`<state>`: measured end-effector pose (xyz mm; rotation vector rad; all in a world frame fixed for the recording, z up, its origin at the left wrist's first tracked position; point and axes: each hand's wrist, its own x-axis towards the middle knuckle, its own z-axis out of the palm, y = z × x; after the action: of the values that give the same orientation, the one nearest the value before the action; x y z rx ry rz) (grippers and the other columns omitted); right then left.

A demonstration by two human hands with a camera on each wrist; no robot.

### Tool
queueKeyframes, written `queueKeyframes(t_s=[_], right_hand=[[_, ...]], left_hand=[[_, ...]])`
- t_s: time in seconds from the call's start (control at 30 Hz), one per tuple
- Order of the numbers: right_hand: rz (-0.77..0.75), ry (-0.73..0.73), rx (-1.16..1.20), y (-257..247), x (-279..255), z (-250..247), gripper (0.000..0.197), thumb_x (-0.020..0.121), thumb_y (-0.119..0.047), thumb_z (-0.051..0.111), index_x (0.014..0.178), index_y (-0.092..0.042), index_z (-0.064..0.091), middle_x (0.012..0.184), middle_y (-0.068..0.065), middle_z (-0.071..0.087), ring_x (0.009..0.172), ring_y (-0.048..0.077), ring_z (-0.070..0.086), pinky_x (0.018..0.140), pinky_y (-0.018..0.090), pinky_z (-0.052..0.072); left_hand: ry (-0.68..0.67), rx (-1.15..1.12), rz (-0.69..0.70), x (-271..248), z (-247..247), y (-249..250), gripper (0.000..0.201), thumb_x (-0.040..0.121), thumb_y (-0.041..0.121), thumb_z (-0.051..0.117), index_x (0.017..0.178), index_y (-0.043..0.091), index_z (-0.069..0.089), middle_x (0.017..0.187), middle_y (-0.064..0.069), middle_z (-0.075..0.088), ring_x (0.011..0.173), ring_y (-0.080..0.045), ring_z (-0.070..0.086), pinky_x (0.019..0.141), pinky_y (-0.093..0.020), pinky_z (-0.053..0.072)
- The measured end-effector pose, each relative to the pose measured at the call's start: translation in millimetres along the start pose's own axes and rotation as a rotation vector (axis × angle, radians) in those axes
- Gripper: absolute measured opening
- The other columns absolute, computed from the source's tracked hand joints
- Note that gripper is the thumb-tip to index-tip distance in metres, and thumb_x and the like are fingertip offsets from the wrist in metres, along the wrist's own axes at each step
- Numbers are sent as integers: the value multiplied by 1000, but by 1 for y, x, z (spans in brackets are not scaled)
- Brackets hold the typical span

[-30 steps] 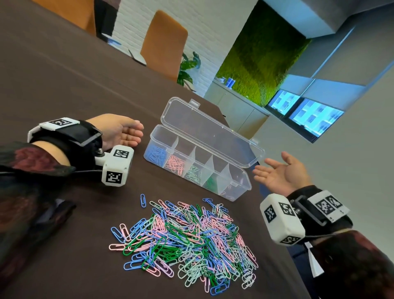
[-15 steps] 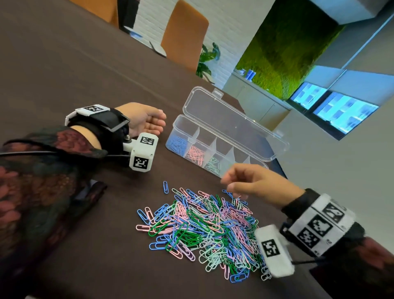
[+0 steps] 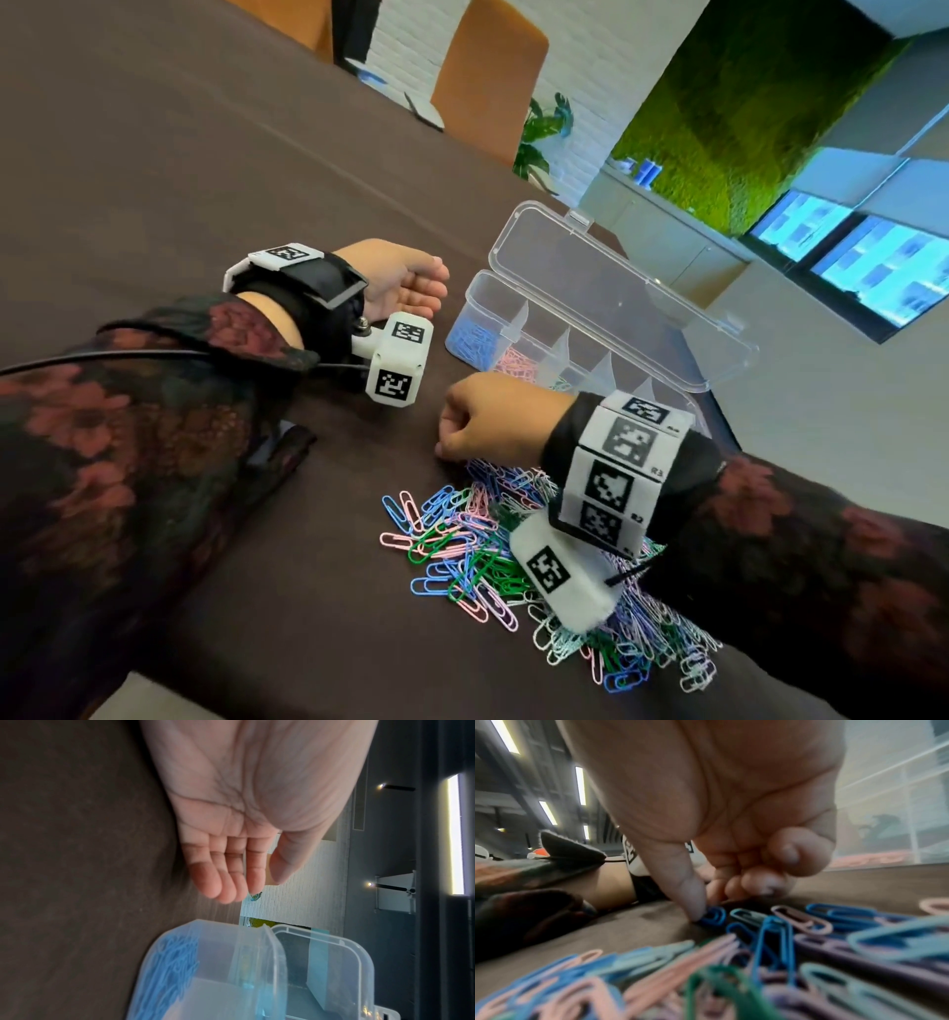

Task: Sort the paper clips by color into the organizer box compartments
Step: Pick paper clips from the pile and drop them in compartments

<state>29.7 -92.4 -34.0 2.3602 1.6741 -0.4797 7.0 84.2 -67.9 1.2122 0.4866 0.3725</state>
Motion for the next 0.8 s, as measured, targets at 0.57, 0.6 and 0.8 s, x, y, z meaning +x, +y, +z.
queueKeyframes(t_s=[0.57,0.6,0.8], right_hand=[[-48,81,248,34,-31,16,17,83,-7,67,86,-20,56,68,-12,51,59,0,48,59,9,39],[-41,75,240,35,-31,15,16,84,-8,67,85,-20,56,68,-12,51,59,-1,47,58,9,39],[-29,61,267,37,-32,16,22,82,-10,70,77,-24,54,68,-13,53,60,0,49,61,11,40]], left_hand=[[12,12,9,0,0,-1,20,97,22,47,87,9,57,79,-4,56,67,-15,54,49,-16,51],[11,13,8,0,0,-1,20,97,22,47,87,9,57,79,-4,56,67,-14,54,49,-16,51],[4,13,4,0,0,-1,19,98,22,47,87,9,57,79,-4,55,67,-14,54,48,-16,51]])
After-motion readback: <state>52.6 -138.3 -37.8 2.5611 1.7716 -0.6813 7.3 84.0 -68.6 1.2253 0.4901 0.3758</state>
